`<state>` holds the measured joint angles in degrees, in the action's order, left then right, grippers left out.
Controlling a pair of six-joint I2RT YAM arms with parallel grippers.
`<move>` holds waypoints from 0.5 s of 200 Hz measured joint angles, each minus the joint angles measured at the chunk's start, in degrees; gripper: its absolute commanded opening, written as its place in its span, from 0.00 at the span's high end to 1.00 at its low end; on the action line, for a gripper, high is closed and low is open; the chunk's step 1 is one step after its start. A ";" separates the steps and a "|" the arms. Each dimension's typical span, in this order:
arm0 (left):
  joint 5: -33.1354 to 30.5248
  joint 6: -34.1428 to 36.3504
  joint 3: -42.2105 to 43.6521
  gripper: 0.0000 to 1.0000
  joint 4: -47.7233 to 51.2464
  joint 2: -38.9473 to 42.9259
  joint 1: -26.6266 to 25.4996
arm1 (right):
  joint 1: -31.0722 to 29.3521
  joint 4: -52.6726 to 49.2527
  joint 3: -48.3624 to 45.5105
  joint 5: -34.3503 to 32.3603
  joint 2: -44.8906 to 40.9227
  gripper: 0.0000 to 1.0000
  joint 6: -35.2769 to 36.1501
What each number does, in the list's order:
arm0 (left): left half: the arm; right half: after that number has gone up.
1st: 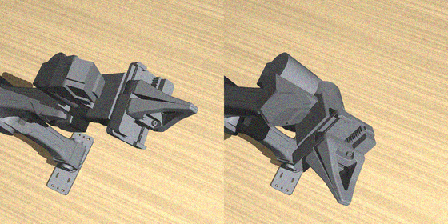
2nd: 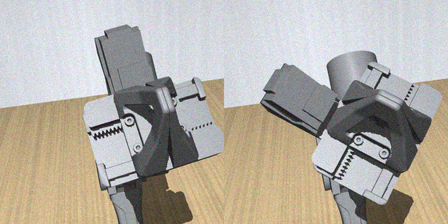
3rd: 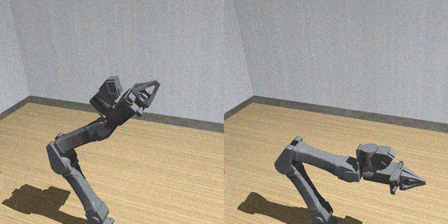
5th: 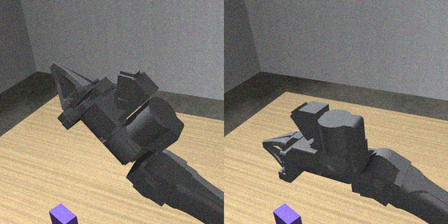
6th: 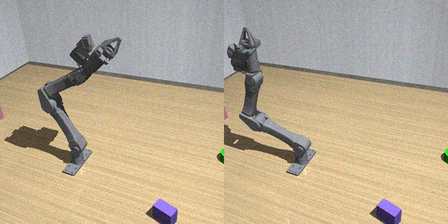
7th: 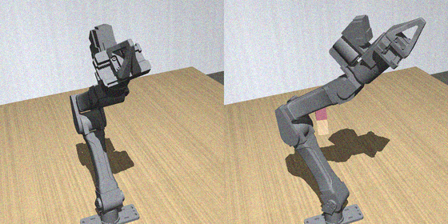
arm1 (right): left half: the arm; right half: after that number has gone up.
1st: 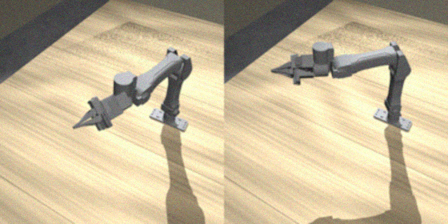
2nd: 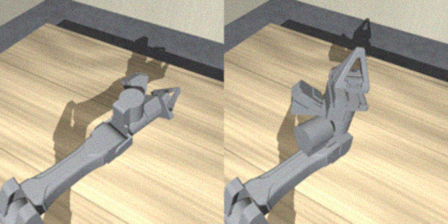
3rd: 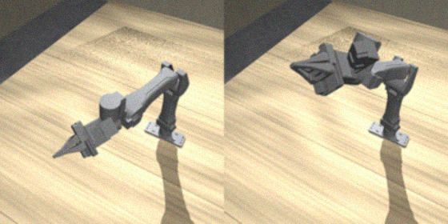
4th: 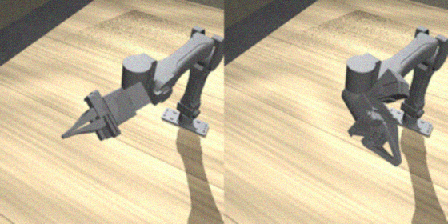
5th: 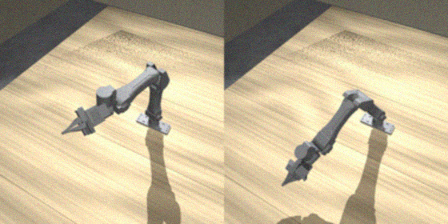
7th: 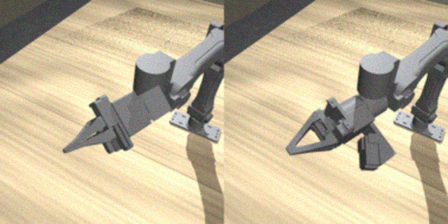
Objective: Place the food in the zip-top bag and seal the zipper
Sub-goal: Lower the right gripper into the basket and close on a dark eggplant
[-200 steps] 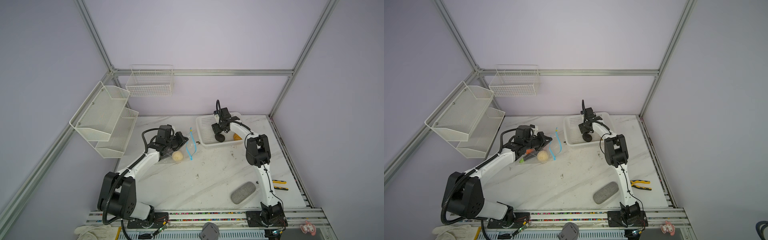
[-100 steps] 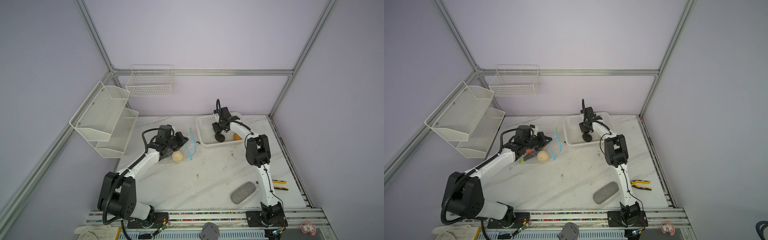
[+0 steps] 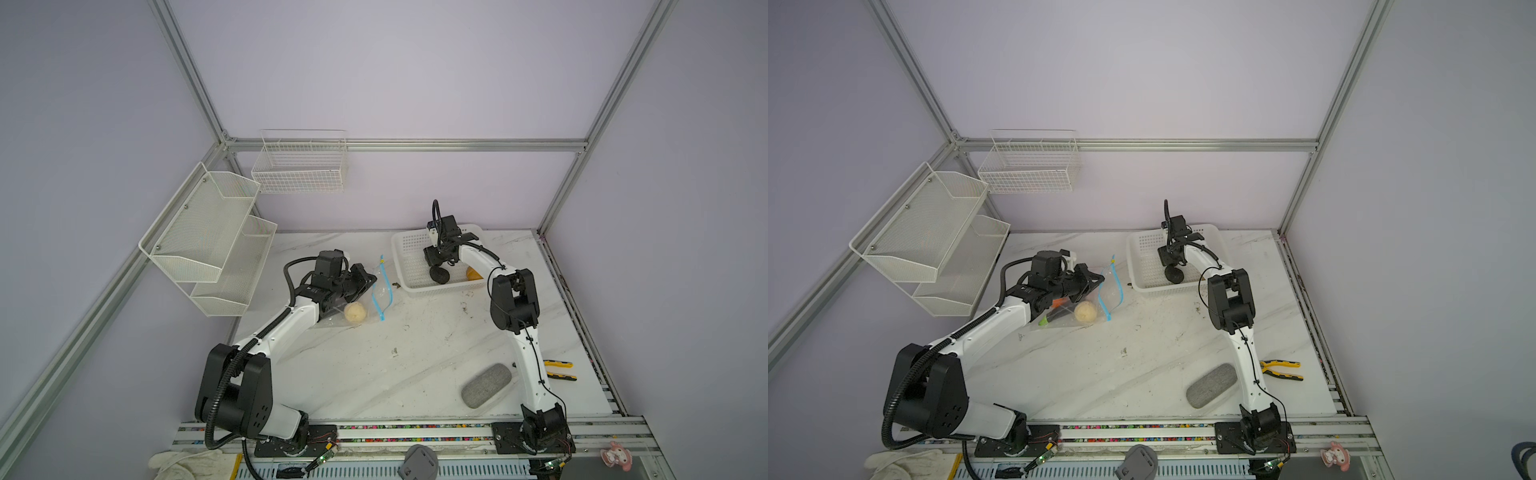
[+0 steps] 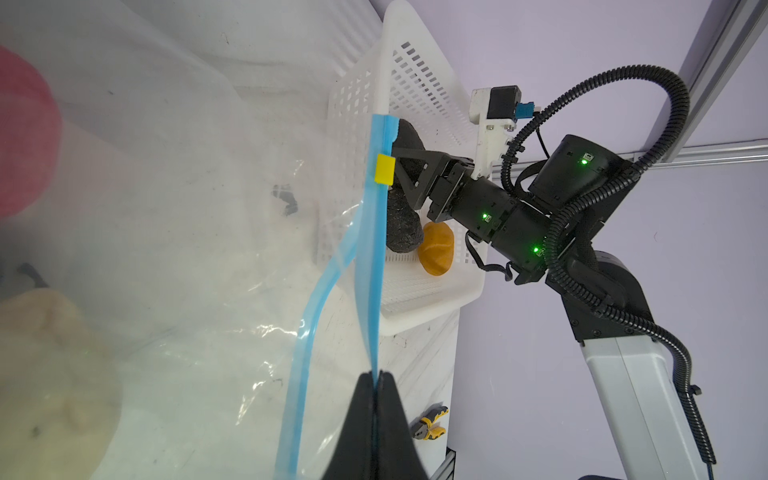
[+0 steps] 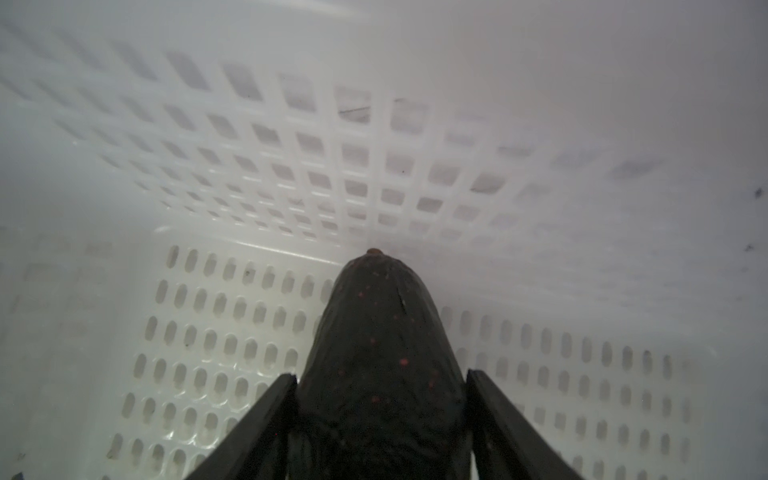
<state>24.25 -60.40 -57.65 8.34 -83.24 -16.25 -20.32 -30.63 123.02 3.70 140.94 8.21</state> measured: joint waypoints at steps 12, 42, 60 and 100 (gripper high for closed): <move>0.00 0.00 0.00 1.00 0.02 0.00 0.00 | 0.02 0.00 0.00 0.09 0.13 0.33 -0.04; -0.02 0.00 0.00 1.00 0.09 0.00 0.00 | 0.04 0.04 0.00 0.17 0.15 0.35 -0.24; -0.02 0.00 0.00 1.00 0.09 0.00 0.00 | 0.04 0.04 0.00 0.20 0.15 0.37 -0.28; -0.02 0.00 0.00 1.00 0.09 0.00 0.00 | 0.04 0.11 0.00 0.31 0.15 0.42 -0.66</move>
<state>24.23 -60.40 -57.65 8.43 -83.24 -16.25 -20.27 -30.52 123.02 4.01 141.10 7.55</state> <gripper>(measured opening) 0.047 0.595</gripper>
